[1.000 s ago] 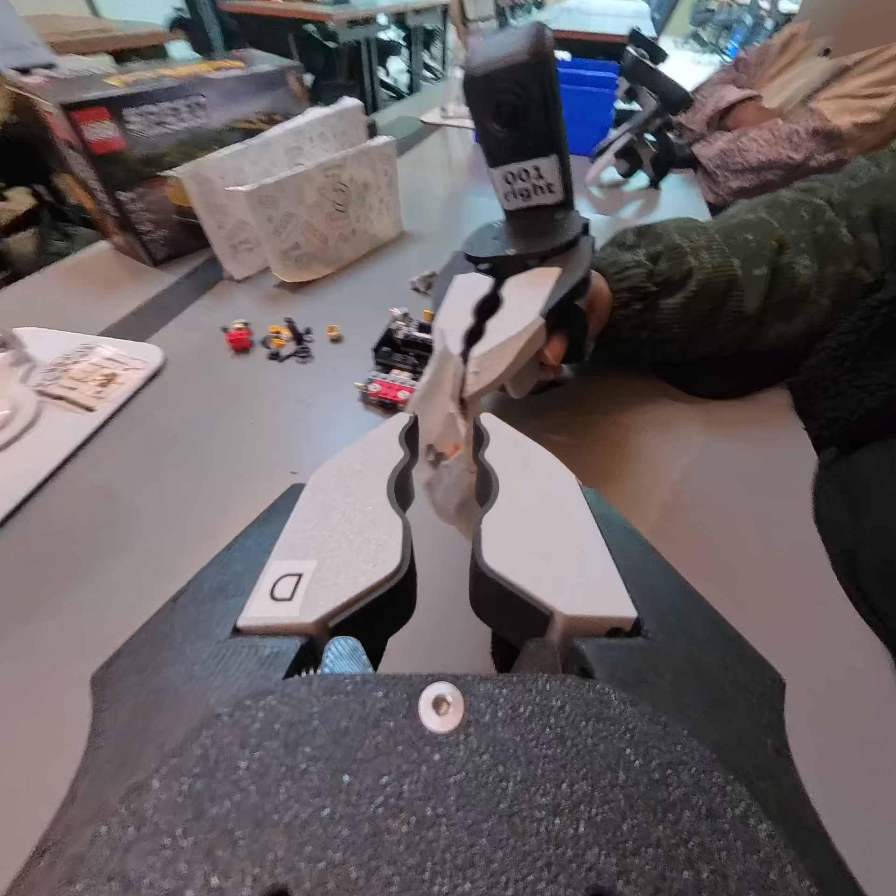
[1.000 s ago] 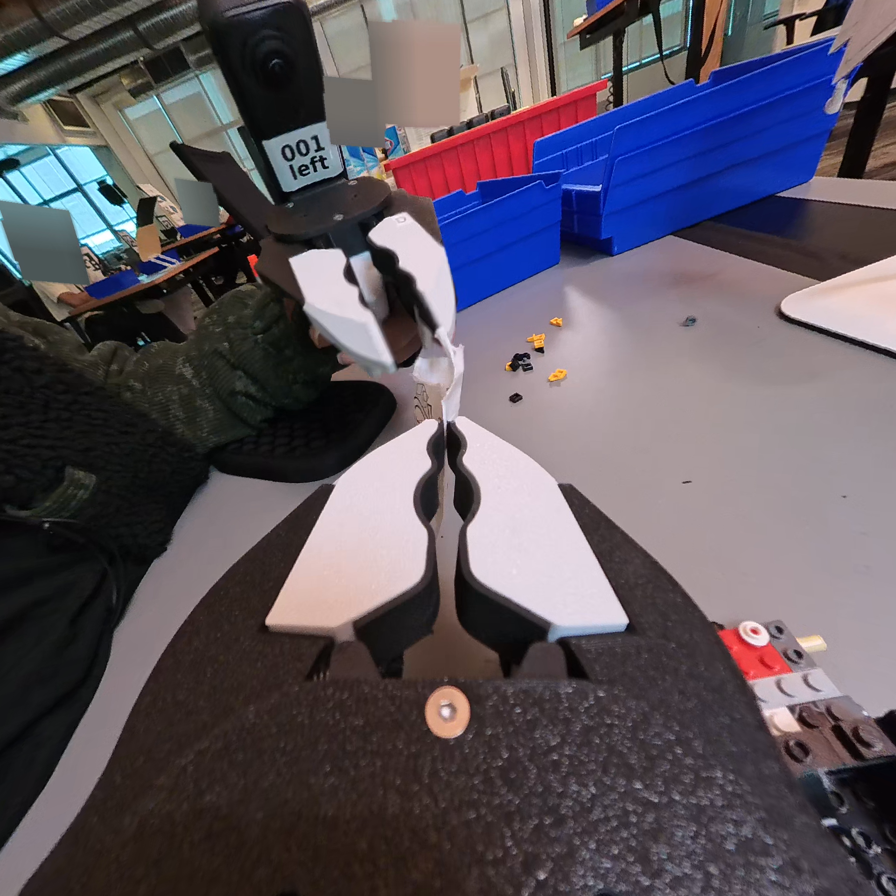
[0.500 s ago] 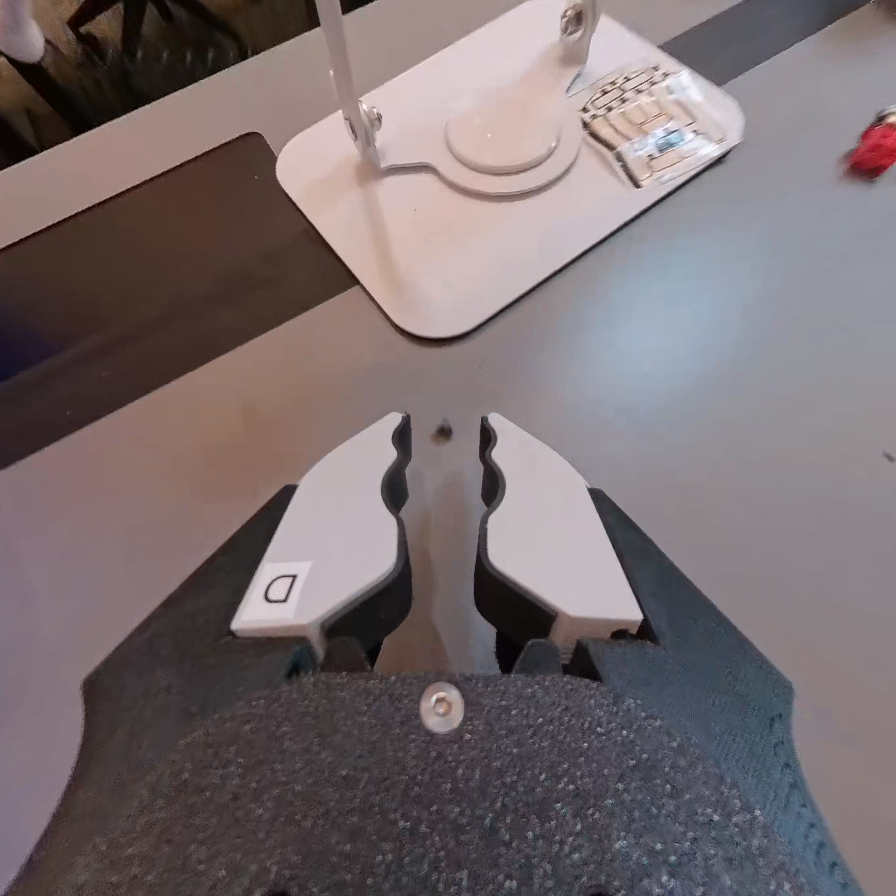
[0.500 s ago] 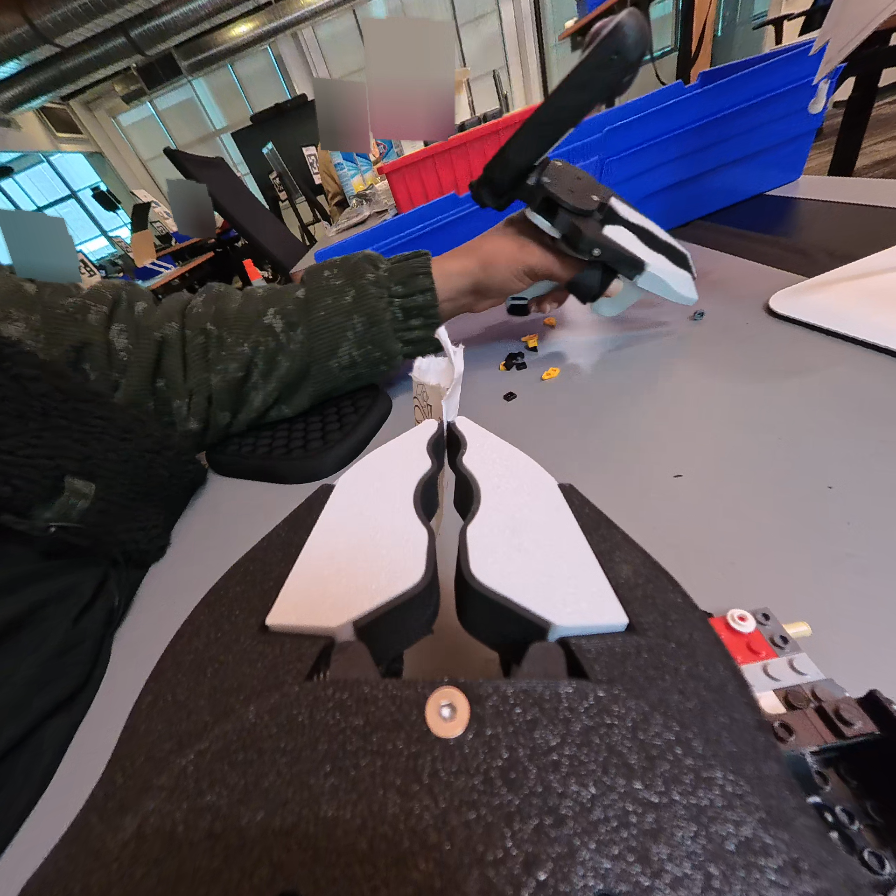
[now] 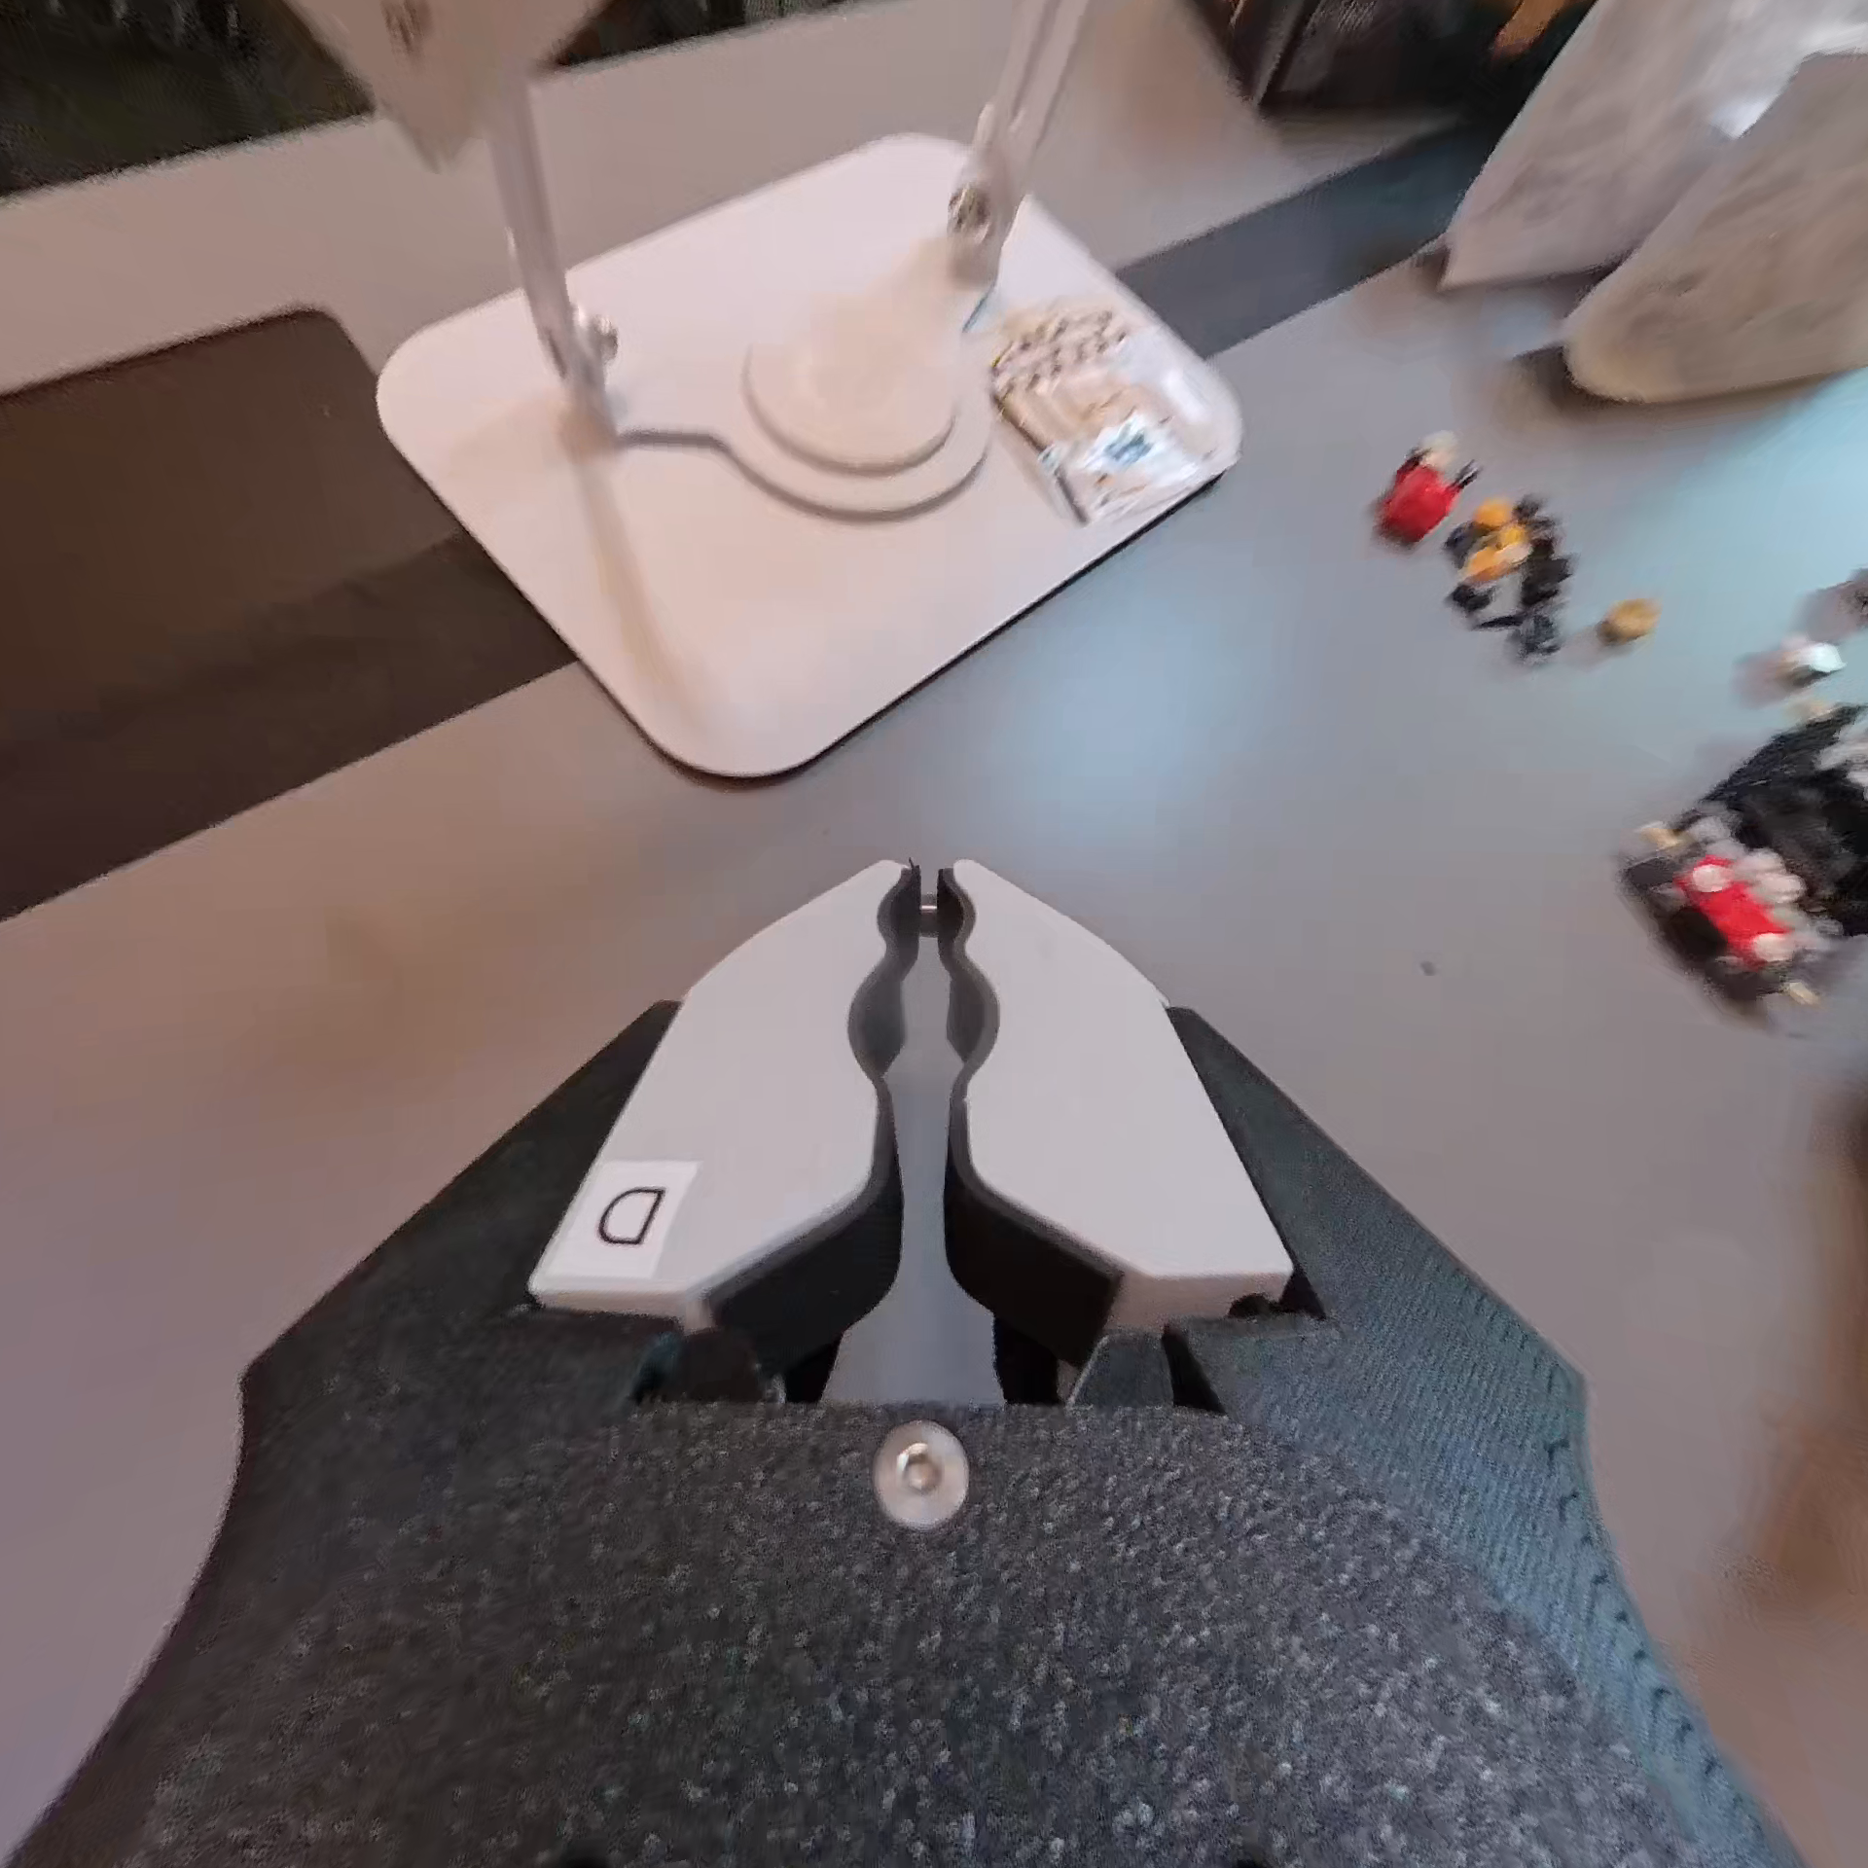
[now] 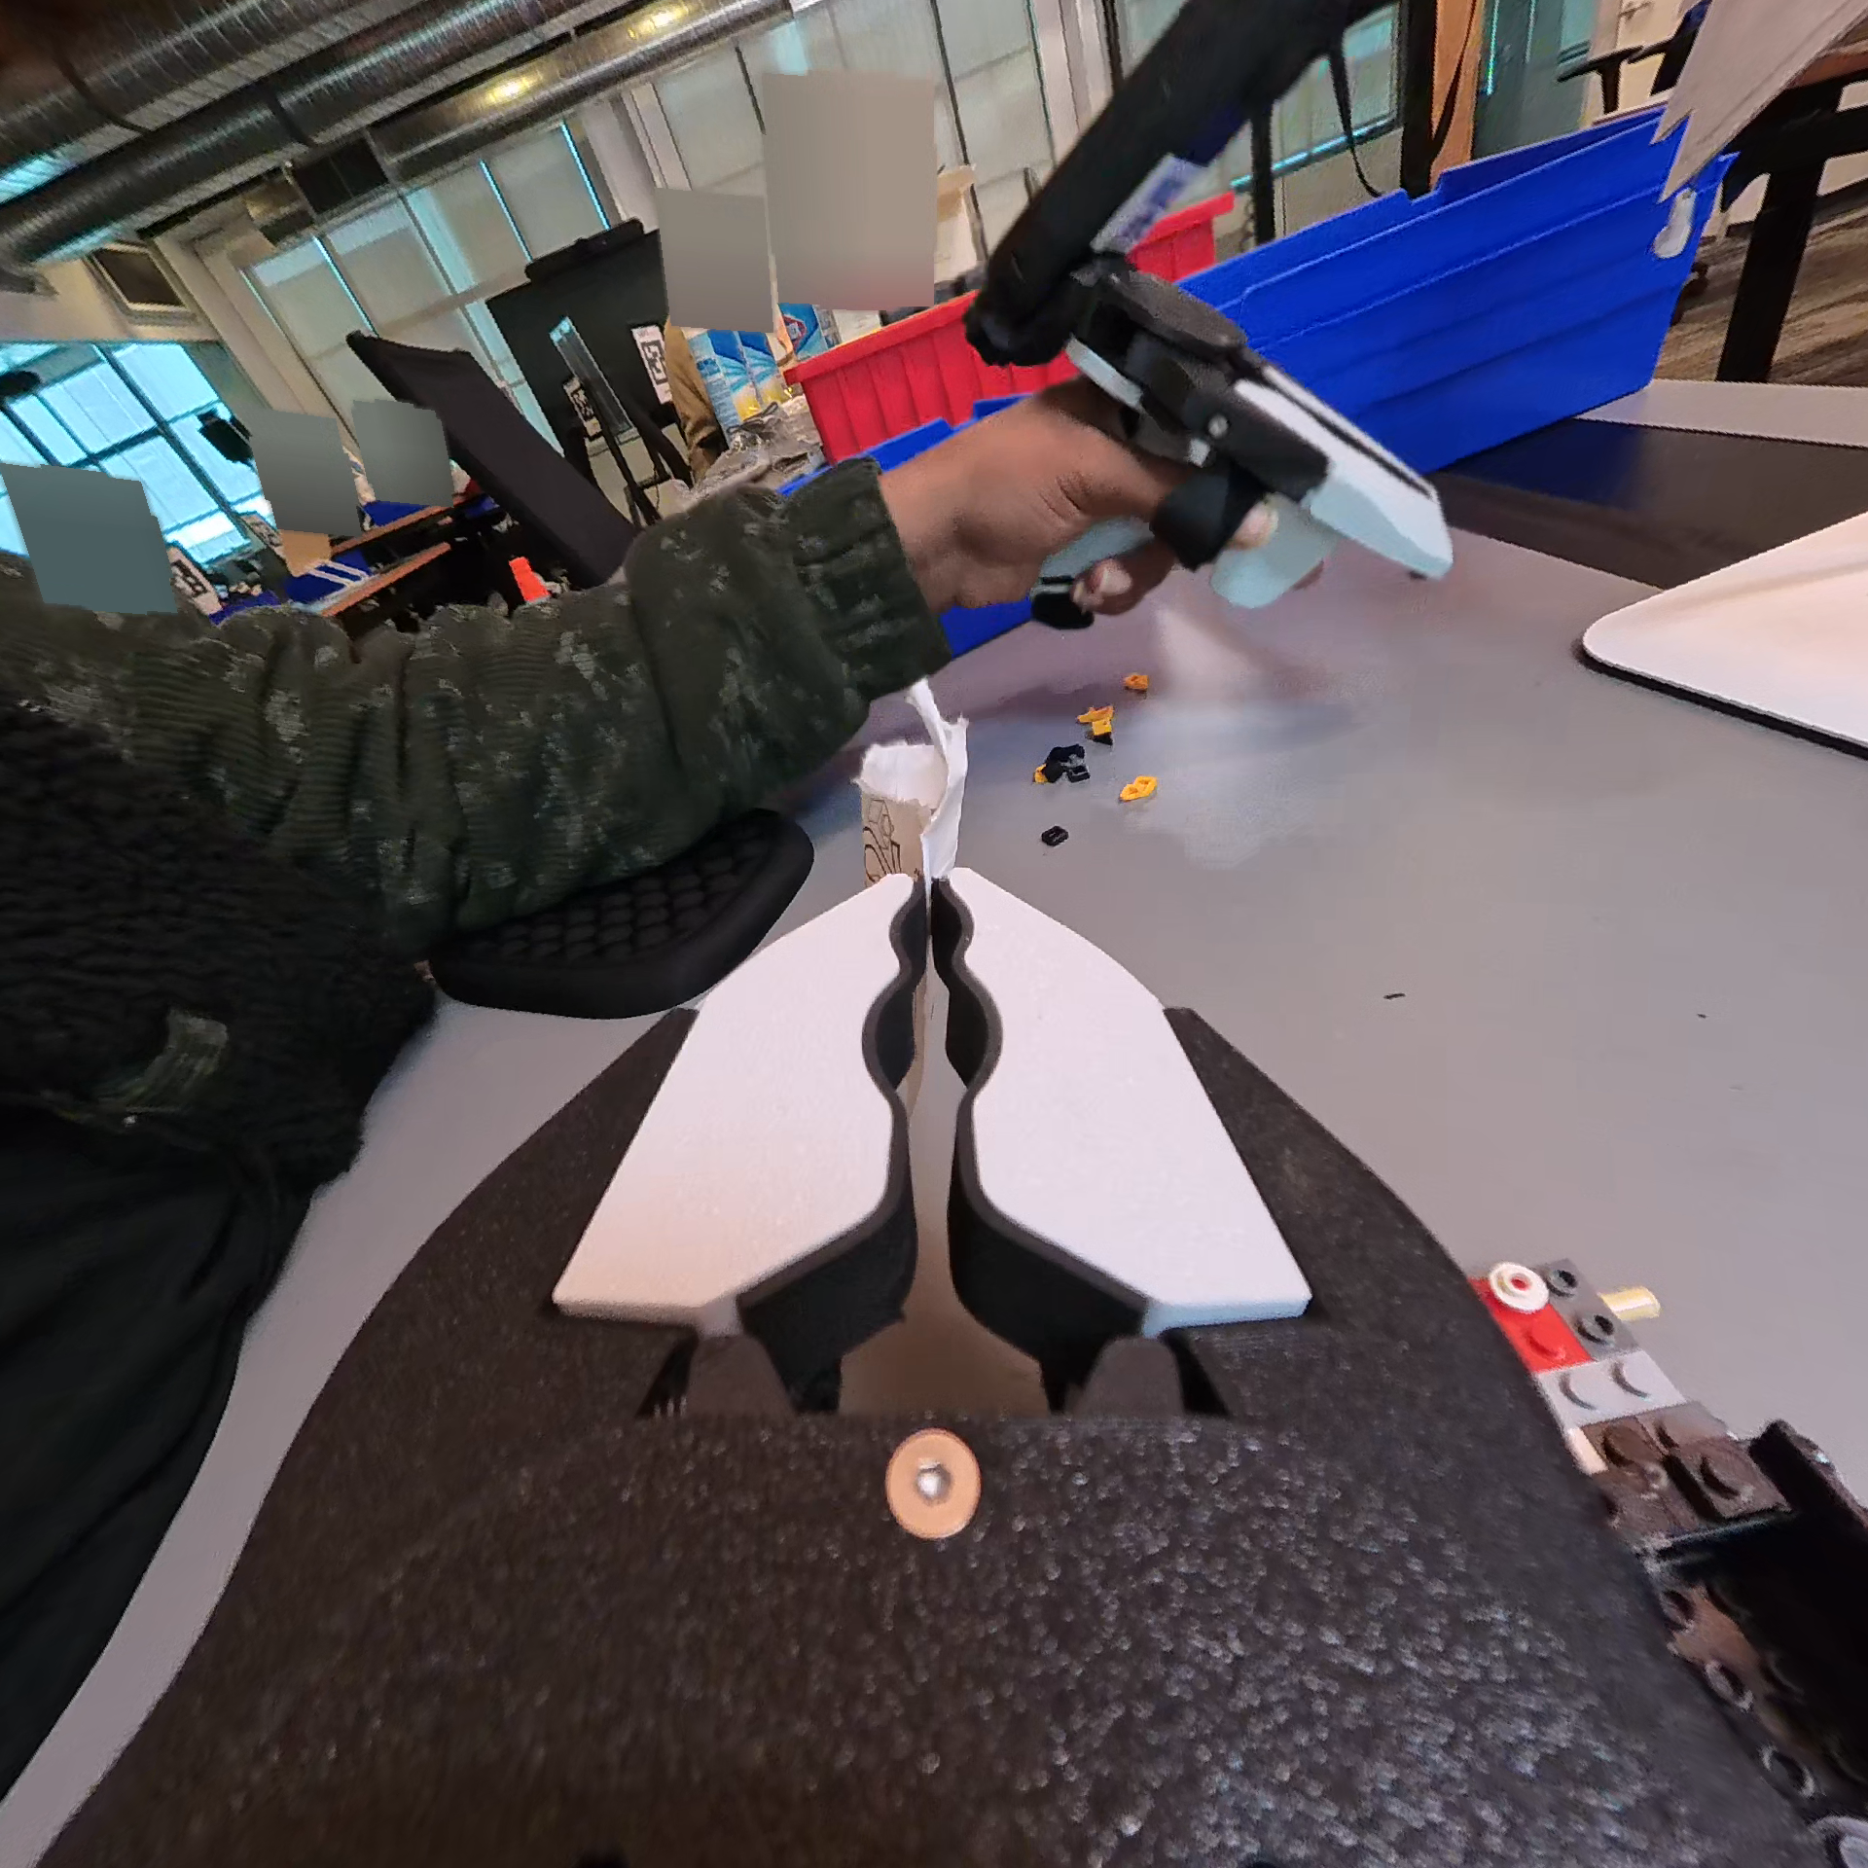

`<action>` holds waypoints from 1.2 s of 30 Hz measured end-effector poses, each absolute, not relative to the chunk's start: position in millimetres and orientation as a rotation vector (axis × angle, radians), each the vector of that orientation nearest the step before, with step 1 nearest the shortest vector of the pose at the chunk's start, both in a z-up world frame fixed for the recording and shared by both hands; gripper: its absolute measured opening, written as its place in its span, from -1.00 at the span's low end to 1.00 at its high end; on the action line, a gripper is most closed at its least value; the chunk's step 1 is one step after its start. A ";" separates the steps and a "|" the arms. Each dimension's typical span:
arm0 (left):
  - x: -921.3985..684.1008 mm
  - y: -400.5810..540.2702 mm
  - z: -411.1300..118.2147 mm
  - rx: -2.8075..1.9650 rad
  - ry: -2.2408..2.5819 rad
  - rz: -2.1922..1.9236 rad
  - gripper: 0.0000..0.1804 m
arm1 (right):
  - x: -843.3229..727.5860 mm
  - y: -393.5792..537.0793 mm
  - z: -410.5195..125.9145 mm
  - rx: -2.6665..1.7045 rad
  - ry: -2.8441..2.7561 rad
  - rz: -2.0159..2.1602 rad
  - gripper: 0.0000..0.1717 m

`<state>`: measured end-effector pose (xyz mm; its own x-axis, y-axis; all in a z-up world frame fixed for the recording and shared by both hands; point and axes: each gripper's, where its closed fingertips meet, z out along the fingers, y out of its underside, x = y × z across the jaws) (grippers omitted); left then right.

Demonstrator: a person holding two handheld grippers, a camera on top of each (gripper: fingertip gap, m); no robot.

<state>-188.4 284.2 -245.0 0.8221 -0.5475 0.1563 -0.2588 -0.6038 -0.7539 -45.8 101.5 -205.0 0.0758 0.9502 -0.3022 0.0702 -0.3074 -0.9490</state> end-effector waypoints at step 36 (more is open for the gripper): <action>-228.4 192.8 -223.3 -2.193 0.420 -0.383 -0.73 | -32.7 116.9 -187.4 -1.492 -0.912 1.350 -1.00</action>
<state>-228.4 192.8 -223.3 0.8969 -0.4239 0.1259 -0.1644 -0.5840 -0.7950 -32.7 116.9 -187.4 0.1325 0.9356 -0.3272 -0.0459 -0.3240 -0.9449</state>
